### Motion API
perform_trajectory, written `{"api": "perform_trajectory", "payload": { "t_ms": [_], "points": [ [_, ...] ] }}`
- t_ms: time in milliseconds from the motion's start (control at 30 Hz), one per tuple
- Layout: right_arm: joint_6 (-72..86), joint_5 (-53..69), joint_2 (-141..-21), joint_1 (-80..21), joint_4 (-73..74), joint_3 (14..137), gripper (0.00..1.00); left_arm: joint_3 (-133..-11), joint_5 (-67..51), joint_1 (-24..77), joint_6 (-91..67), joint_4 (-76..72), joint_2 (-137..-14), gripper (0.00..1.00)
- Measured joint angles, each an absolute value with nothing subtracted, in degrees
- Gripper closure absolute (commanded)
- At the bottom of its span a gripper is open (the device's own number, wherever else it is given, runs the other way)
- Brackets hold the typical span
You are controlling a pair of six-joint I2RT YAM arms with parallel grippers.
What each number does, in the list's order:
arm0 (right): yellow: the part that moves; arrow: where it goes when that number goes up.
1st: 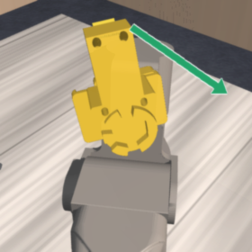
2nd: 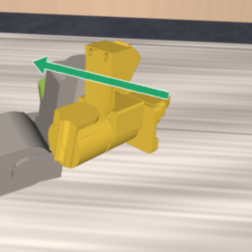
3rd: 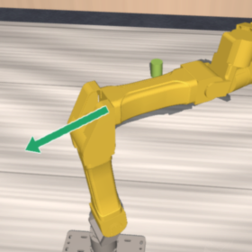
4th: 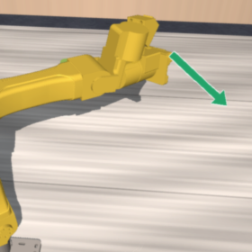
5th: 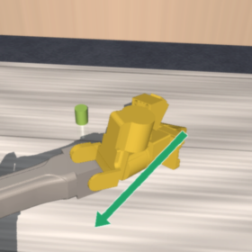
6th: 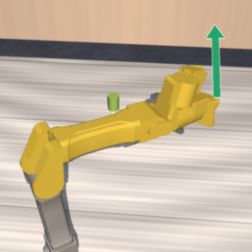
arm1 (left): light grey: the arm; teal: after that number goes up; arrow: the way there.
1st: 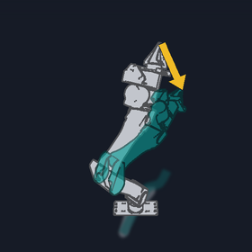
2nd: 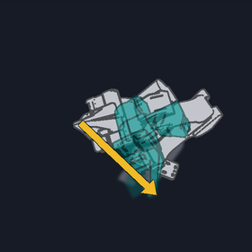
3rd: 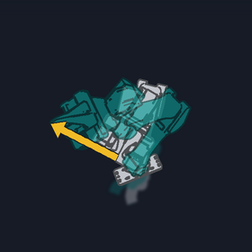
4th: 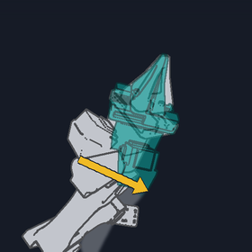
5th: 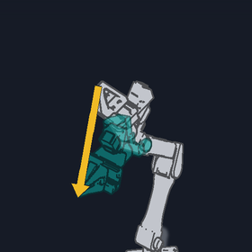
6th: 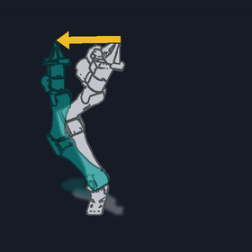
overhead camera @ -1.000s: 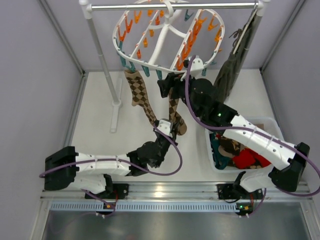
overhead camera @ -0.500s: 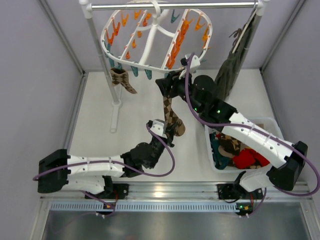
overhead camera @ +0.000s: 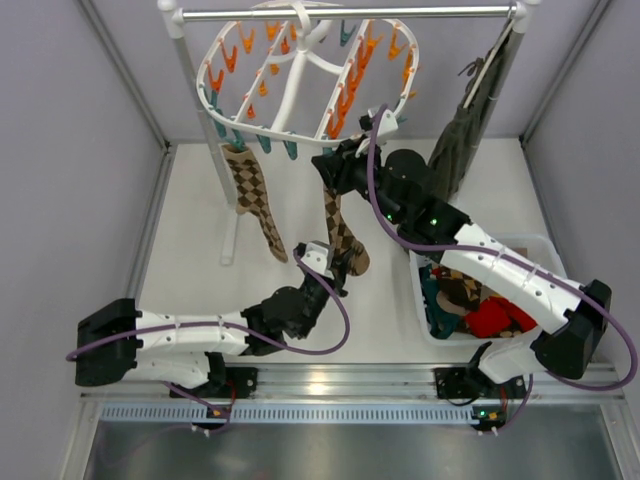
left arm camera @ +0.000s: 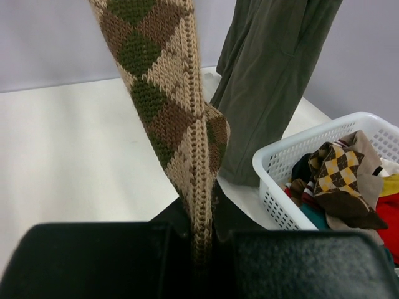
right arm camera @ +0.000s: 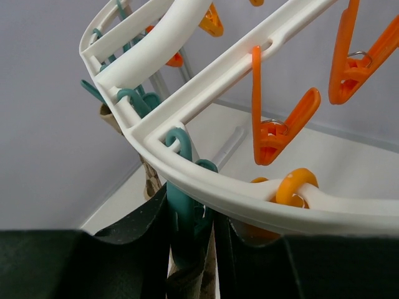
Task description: Remove the socks clipped to the hanger
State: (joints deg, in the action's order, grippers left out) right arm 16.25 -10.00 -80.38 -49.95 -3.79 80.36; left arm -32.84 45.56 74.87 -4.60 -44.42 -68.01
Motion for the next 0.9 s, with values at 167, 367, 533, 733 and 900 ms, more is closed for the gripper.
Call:
{"api": "perform_trajectory", "payload": {
  "t_ms": [167, 367, 533, 733, 900],
  "points": [
    [16.80, -11.38, -80.47, -49.95, -3.09, 80.73, 1.00, -30.52, 45.08, 74.83, -5.37, -43.68, -68.01, 1.00],
    [18.22, -14.11, -80.47, -49.41, -2.94, 81.41, 1.00, -27.29, 44.47, 74.87, -7.22, -40.95, -68.03, 1.00],
    [19.09, -14.04, -80.44, -49.21, -2.94, 81.58, 0.51, -27.18, 42.33, 74.87, -7.68, -39.68, -67.75, 1.00],
    [19.73, -11.81, -79.88, -49.12, -2.57, 81.19, 0.27, -27.18, 34.44, 74.87, -7.92, -38.39, -63.61, 1.00],
    [20.29, -9.76, -74.63, -49.01, -0.08, 77.62, 0.01, -28.12, 26.94, 74.87, -8.51, -36.77, -62.13, 1.00]
  ]
}}
